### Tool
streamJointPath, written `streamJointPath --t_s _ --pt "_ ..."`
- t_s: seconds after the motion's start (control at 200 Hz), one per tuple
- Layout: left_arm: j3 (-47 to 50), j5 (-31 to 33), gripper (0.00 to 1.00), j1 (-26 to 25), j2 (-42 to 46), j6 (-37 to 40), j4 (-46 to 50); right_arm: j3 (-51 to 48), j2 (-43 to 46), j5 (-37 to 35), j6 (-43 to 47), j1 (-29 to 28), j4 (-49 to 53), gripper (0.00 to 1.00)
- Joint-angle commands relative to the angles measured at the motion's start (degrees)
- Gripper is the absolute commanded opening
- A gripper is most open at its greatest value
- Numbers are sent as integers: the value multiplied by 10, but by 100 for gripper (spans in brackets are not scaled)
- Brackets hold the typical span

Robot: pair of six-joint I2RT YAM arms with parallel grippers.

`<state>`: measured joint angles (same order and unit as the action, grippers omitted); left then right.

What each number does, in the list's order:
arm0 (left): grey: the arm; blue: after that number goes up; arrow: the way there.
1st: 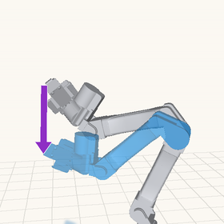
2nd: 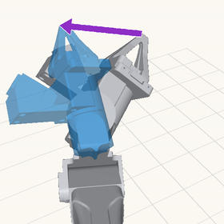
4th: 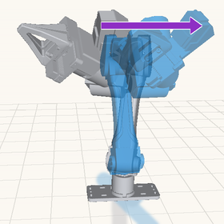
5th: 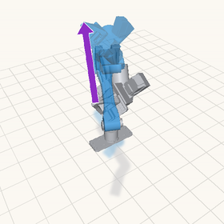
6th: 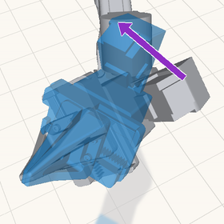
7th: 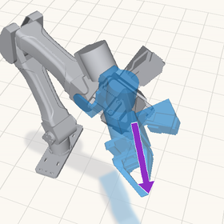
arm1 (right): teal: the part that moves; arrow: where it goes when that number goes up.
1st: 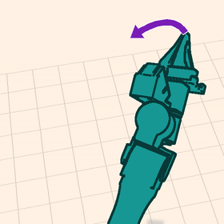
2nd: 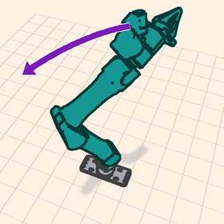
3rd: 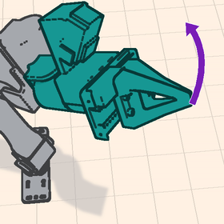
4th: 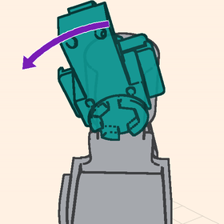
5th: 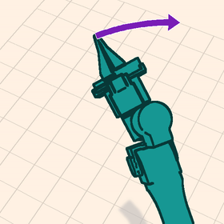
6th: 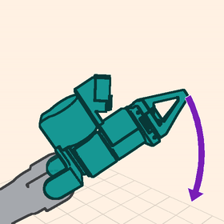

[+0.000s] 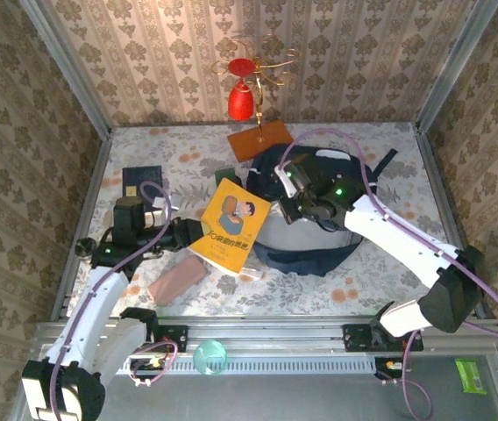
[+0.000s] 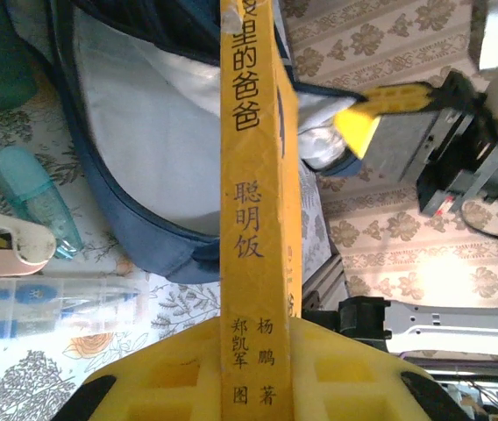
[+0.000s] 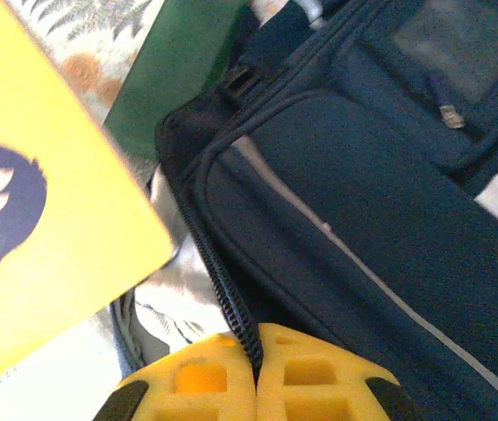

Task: Pack the student bag

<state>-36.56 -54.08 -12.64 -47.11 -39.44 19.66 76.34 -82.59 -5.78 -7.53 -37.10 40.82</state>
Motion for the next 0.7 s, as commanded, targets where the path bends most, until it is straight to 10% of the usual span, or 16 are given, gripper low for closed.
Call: streamJointPath --t_s 0.0,0.325,0.695 --pt "10 -64 0 -30 9 -20 -32 55 4 -36 -21 16 9 1" --pt "22 -61 0 -60 -6 -15 -35 156 -43 -59 -24 41 38 0" --pt "11 -4 0 -172 -153 -177 -301 176 -46 -12 -29 41 8 0"
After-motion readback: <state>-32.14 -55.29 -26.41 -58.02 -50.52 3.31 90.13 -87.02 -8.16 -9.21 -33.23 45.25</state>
